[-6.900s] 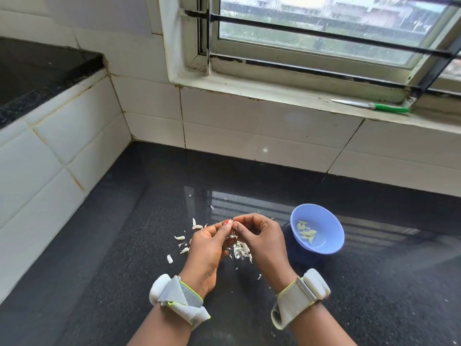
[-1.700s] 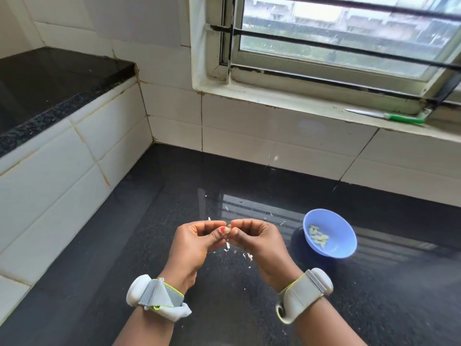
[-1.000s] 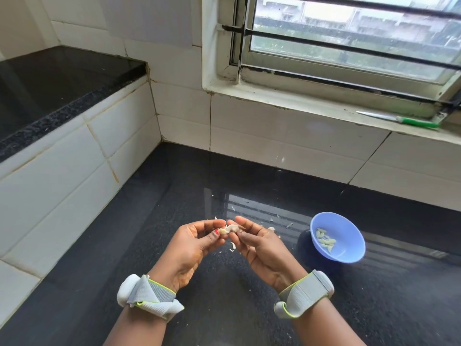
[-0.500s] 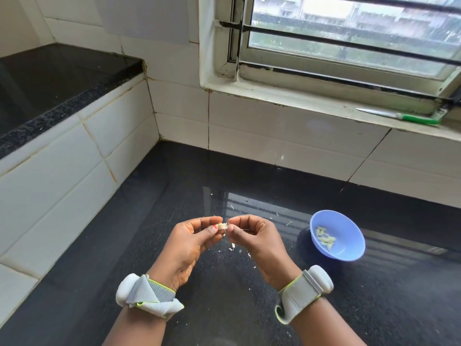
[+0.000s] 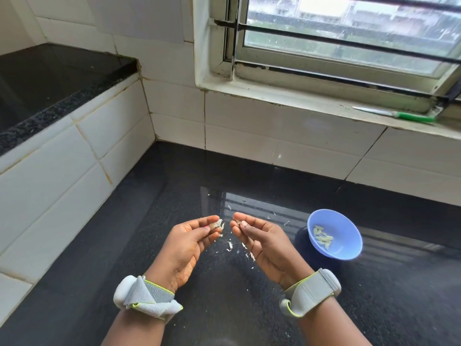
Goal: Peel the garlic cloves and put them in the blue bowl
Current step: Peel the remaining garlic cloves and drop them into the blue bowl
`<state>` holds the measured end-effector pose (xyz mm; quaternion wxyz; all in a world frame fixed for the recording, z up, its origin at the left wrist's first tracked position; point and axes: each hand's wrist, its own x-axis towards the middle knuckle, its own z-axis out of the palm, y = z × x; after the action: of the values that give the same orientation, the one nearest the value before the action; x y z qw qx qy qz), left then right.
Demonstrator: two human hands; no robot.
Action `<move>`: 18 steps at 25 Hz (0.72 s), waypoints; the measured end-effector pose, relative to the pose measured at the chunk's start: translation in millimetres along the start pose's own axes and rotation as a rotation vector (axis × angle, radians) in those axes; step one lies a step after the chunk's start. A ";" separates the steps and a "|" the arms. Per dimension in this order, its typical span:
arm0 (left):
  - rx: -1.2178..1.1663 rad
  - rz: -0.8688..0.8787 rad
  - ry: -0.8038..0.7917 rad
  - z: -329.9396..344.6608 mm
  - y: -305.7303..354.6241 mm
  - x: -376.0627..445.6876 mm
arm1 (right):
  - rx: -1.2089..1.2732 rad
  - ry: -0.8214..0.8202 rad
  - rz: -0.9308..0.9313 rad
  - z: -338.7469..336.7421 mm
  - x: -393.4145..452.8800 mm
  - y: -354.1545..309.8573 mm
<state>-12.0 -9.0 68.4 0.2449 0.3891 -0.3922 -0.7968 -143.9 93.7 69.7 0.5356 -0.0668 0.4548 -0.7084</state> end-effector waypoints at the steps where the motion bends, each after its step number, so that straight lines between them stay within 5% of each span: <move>1: -0.003 -0.002 -0.001 0.9 1.2 -0.4 | 0.013 0.002 -0.007 -1.3 0.4 -0.9; 6: 0.040 0.031 0.007 9.4 -0.2 -0.8 | -0.032 -0.013 -0.097 -7.2 3.1 -2.4; 13: 0.341 0.182 0.001 17.8 -13.7 5.8 | -0.475 0.026 -0.324 -5.9 3.4 -0.6; 18: 1.204 0.287 0.087 0.4 -26.7 8.9 | -0.670 0.096 -0.355 -10.9 6.0 11.0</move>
<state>-19.8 0.3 43.0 0.1031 0.4343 -0.8109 -0.3783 -145.0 94.9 53.2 0.3310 -0.2826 0.6673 -0.6044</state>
